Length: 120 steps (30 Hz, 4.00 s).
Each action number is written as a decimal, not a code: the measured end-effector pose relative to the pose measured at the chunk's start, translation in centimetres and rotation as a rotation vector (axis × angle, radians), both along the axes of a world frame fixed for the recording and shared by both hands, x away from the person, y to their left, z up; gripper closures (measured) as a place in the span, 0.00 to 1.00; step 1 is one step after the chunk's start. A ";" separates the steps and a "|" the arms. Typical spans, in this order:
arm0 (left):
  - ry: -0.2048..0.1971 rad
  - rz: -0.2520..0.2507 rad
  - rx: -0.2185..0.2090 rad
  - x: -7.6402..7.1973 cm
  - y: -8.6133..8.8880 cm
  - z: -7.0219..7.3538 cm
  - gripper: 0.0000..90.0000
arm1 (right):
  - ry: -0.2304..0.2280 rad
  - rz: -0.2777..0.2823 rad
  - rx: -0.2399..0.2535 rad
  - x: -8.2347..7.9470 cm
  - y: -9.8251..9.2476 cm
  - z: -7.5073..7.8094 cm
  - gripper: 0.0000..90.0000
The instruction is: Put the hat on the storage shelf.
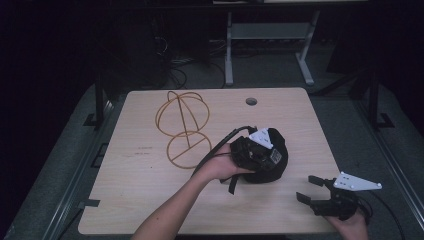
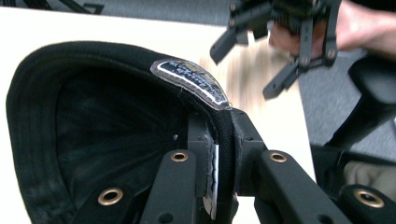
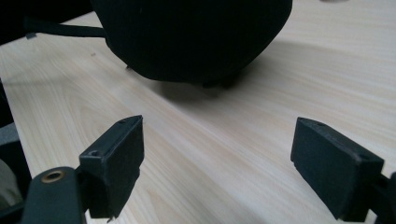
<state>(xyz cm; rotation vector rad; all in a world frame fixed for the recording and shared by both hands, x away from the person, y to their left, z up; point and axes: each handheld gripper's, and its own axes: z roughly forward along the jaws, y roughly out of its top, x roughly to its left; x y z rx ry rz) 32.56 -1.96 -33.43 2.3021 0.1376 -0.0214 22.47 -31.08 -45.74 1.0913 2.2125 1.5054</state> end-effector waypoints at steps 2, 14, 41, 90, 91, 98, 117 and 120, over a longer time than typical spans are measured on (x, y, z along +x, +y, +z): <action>-0.010 0.006 -0.023 0.0 0.3 0.8 0.90 | -0.012 0.005 0.005 0.0 0.3 0.3 0.19; 0.015 0.002 -0.141 -0.8 1.6 4.6 0.90 | -0.072 0.038 0.040 0.0 2.2 2.7 0.17; -0.002 -0.059 -0.191 -2.2 1.7 7.3 0.90 | -0.240 0.127 0.049 1.1 4.8 5.2 0.83; -0.055 0.171 -0.123 -3.7 12.5 2.4 0.48 | 0.040 0.135 0.019 4.2 3.3 11.6 0.84; -0.057 0.173 -0.121 -3.8 12.6 2.1 0.48 | 0.040 0.133 0.022 4.3 3.3 11.8 0.84; -0.063 0.186 -0.103 -4.4 13.3 0.5 0.47 | 0.040 0.121 0.023 5.0 3.0 13.0 0.84; -0.079 0.206 -0.054 -5.3 14.4 -3.3 0.42 | 0.010 0.102 0.040 6.4 2.6 15.9 0.84; -0.084 0.207 -0.049 -5.5 14.4 -4.1 0.41 | 0.005 0.104 0.038 6.6 2.7 16.6 0.84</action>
